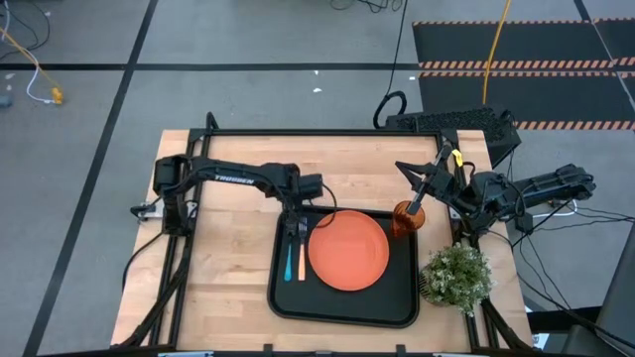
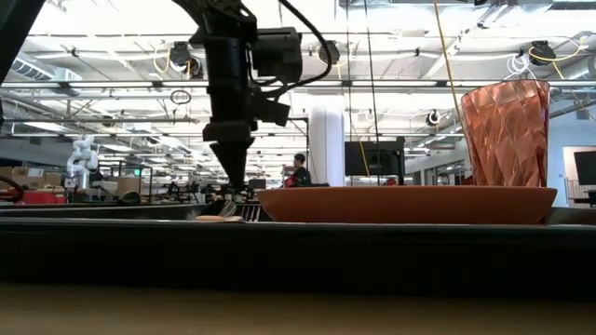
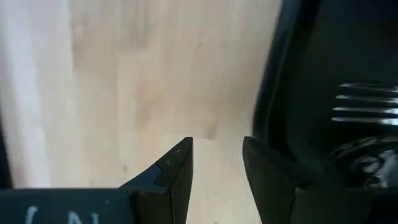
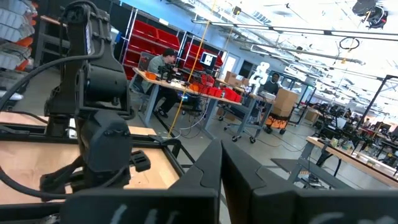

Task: Pick and place plate/cup/fork/spoon on tray
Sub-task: Adjust the black serving tray

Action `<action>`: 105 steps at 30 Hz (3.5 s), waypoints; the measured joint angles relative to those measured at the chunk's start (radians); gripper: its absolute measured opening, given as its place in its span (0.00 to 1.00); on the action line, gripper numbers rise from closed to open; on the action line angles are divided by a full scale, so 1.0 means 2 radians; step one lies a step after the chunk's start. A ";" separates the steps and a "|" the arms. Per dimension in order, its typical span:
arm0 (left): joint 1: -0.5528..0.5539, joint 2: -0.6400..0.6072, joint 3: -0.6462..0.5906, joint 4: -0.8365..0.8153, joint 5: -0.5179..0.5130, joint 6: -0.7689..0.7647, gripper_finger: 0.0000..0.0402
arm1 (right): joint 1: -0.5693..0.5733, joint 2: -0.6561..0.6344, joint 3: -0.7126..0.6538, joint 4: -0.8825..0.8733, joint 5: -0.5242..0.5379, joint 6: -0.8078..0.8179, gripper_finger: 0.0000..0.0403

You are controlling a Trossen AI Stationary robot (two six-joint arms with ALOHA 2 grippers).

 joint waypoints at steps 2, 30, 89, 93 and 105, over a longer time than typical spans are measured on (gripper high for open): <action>0.001 0.000 0.000 0.009 0.012 0.009 0.36 | 0.000 0.000 0.000 0.000 0.000 0.000 0.00; 0.011 0.007 -0.068 0.108 0.082 0.054 0.36 | 0.000 0.000 0.000 -0.004 0.001 -0.001 0.00; 0.120 0.007 -0.074 0.100 -0.009 -0.060 0.36 | 0.000 0.000 0.000 -0.004 0.002 0.000 0.00; 0.111 0.001 -0.074 0.099 -0.010 -0.057 0.36 | 0.000 0.000 0.000 -0.004 0.002 0.000 0.00; 0.033 -0.204 -0.068 0.190 -0.046 -0.051 0.35 | 0.000 0.000 -0.001 -0.020 0.002 0.000 0.00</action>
